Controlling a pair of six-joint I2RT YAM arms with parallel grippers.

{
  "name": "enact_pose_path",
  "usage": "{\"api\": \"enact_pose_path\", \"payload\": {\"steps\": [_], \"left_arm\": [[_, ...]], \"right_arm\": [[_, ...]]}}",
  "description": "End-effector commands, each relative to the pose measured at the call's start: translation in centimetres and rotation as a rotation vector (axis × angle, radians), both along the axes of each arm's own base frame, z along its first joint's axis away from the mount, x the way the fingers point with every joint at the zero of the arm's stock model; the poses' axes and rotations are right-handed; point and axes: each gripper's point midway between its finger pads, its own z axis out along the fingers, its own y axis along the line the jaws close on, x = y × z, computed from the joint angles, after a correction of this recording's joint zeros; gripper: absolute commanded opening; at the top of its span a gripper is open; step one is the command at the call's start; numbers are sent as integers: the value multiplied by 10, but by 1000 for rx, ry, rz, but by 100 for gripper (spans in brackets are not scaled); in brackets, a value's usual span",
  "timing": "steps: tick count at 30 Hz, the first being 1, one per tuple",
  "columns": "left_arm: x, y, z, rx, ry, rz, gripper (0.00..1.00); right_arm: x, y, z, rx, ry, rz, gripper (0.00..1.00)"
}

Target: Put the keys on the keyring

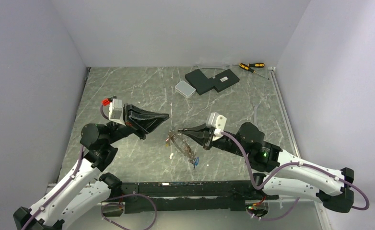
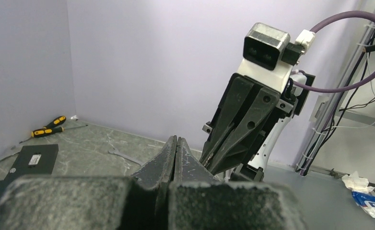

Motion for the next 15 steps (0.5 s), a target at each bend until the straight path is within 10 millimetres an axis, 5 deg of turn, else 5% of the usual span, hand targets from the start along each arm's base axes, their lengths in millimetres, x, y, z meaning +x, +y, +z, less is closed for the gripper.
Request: {"api": "enact_pose_path", "payload": {"steps": [1, 3, 9, 15], "left_arm": [[-4, 2, 5, 48, -24, 8, 0], [-8, 0, -3, 115, -16, -15, 6], [-26, 1, -21, 266, -42, -74, 54], [-39, 1, -37, 375, -80, -153, 60]], "right_arm": [[-5, -11, 65, 171, -88, 5, 0], [-3, -13, 71, 169, -97, -8, 0], [-1, -14, 83, 151, -111, -18, 0], [-3, -12, 93, 145, -120, -4, 0]]}}
